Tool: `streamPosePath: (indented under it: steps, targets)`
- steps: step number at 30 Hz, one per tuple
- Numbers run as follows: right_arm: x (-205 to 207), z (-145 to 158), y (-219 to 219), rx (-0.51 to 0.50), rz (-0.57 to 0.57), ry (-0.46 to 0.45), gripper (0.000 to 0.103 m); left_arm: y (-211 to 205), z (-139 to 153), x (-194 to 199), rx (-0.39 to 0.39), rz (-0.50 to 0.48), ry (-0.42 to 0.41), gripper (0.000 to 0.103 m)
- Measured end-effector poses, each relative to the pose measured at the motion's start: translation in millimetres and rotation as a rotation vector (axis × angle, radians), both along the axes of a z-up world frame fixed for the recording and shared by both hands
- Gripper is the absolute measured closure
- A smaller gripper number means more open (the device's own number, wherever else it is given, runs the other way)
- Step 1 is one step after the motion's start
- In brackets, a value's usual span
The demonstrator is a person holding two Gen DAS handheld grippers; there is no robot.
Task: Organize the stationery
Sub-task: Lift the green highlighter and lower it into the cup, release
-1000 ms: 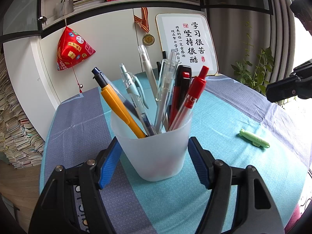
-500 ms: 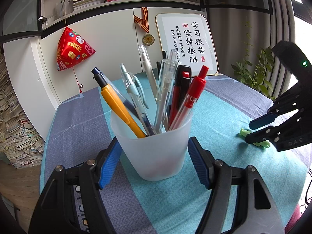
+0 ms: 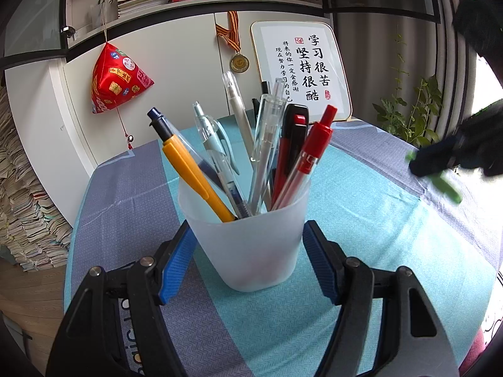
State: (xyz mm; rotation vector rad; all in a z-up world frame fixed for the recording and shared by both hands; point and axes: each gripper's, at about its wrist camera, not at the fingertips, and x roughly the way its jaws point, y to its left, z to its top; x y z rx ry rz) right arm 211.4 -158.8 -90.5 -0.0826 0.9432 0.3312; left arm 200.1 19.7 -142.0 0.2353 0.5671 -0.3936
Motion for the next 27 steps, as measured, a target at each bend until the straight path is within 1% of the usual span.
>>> streamPosePath:
  steps: [4, 6, 10, 13, 17, 27]
  targets:
    - [-10, 35, 9, 0.091, 0.021, -0.091, 0.089, 0, 0, 0, 0.001, 0.000, 0.000, 0.034]
    - [-10, 52, 22, 0.137, 0.055, -0.131, 0.089, 0, 0, 0, 0.000, 0.000, 0.000, 0.034]
    - [0, 73, 55, 0.159, 0.131, -0.175, 0.089, 0, 0, 0, 0.000, 0.000, 0.000, 0.034]
    - [17, 78, 79, 0.179, 0.183, -0.160, 0.090, 0, 0, 0, 0.000, 0.000, 0.000, 0.034]
    - [35, 77, 99, 0.166, 0.201, -0.155, 0.089, 0, 0, 1, -0.003, -0.001, 0.002, 0.035]
    - [49, 54, 108, 0.191, 0.215, -0.111, 0.089, -1, 0, 2, -0.007, -0.002, 0.005, 0.035]
